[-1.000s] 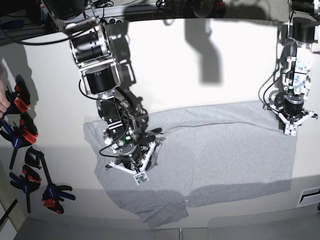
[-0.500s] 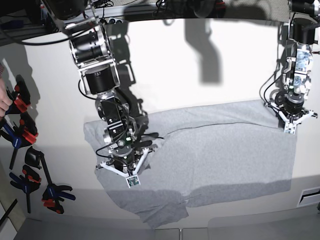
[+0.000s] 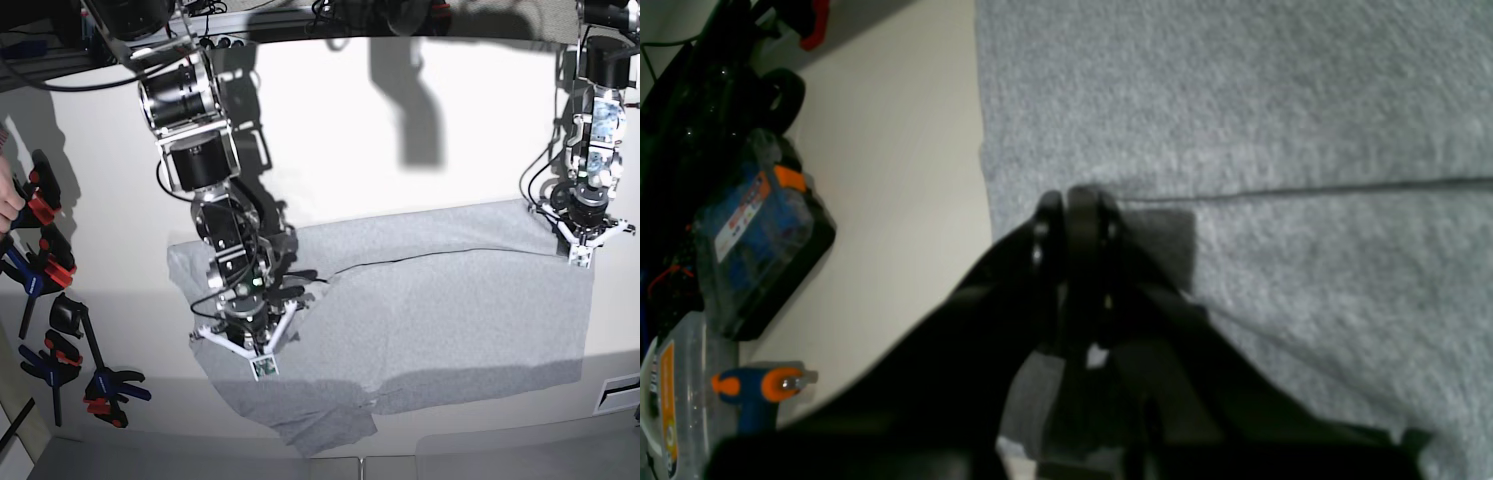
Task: Fold the T-shirt properly
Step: 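Lay the collar edge down over the shirt body with both grippers, then release the fabric and raise both grippers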
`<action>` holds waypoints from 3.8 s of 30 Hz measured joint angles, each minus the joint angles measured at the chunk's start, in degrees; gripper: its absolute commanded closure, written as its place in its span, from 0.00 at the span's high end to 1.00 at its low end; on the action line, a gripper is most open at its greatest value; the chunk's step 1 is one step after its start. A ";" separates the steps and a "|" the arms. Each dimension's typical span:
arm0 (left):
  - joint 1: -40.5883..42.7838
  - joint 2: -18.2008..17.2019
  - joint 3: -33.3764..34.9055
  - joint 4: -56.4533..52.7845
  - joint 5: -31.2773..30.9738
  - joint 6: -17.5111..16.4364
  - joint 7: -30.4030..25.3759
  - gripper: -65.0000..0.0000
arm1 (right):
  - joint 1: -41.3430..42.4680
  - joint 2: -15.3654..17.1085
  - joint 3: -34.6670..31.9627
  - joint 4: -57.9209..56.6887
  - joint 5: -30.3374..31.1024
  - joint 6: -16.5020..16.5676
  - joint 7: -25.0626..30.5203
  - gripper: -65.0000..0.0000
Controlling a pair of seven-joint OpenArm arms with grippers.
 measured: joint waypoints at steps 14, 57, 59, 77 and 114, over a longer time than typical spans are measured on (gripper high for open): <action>-0.02 0.00 0.00 -0.07 0.00 0.00 0.13 0.00 | 14.69 -1.09 0.22 -22.93 3.54 3.21 0.63 0.00; -10.21 -0.48 -0.07 -10.73 -5.64 0.02 11.80 0.60 | 14.60 -2.36 0.24 -22.97 9.46 12.13 -8.55 0.50; -10.60 -0.61 -0.07 -7.52 -8.61 0.04 15.43 0.60 | 13.62 -1.79 0.22 -22.38 13.79 13.68 -8.92 0.50; -11.21 4.68 -14.99 0.70 -24.79 0.07 31.36 0.59 | 3.61 4.22 0.35 -20.33 16.24 14.64 -0.31 0.50; 20.55 9.03 -18.18 14.86 -12.46 -6.84 18.51 0.59 | -30.23 5.29 11.15 15.91 15.56 16.72 -1.31 0.50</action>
